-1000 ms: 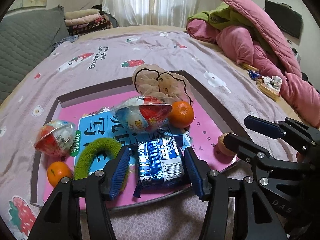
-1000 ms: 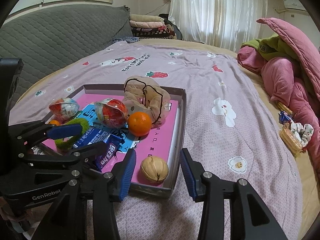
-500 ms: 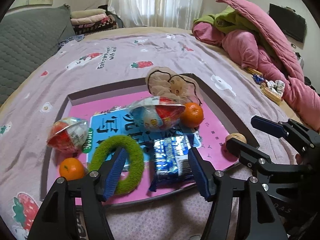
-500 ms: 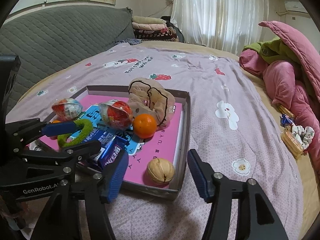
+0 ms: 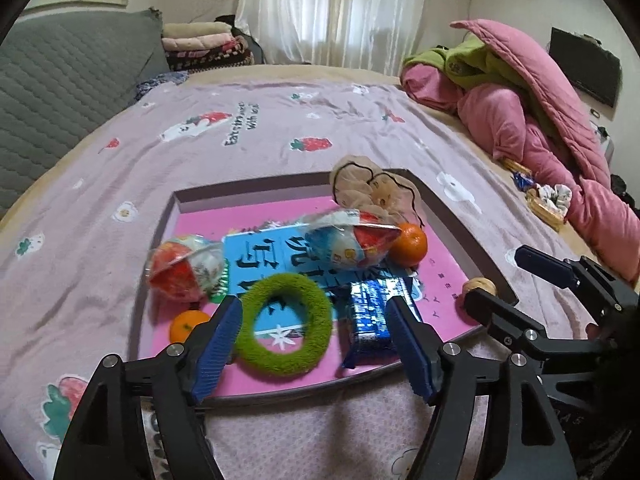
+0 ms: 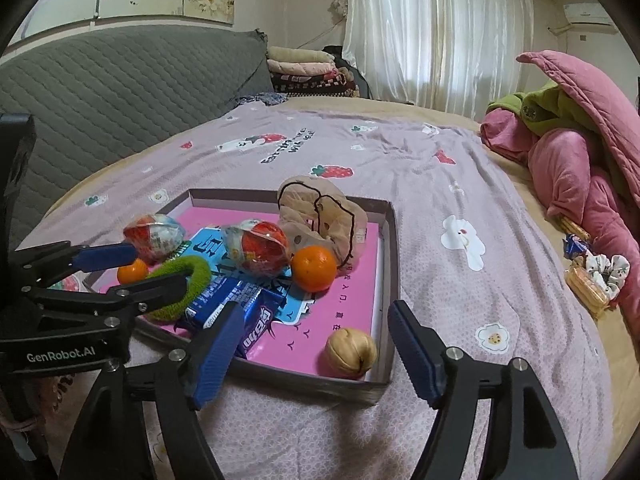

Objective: Organize objects
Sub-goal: 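Open left gripper releasing snack packet into tray and lift both grippers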

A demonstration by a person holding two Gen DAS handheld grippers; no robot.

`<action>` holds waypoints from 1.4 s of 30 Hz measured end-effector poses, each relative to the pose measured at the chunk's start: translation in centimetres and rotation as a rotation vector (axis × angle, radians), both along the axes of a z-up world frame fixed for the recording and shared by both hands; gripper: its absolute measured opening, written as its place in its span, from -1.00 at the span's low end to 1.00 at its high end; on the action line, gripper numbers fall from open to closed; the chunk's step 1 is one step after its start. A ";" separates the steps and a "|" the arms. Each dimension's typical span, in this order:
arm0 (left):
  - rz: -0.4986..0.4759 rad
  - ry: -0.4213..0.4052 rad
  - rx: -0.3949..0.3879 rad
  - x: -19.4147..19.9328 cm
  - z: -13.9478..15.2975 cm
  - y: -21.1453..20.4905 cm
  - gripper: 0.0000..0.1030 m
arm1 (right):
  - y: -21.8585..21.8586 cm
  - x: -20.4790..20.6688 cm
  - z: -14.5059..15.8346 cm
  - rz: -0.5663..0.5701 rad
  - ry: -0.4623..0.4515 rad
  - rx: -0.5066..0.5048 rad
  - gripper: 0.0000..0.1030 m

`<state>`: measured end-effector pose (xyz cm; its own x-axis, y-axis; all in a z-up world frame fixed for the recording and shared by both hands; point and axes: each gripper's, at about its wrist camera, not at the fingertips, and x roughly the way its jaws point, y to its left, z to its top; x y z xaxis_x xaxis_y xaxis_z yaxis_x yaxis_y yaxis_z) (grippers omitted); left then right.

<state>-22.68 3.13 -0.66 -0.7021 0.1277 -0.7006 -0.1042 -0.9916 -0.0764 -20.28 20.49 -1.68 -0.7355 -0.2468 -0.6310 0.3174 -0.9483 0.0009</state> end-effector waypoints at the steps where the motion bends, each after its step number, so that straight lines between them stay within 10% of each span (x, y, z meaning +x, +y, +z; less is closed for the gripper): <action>1: 0.003 0.002 0.003 0.1 0.2 -0.2 0.46 | -0.1 0.0 0.1 -0.001 0.000 0.001 0.47; 42: 0.133 0.231 -0.007 9.8 8.3 -4.5 0.50 | -2.7 7.2 9.0 -0.040 0.197 0.034 0.74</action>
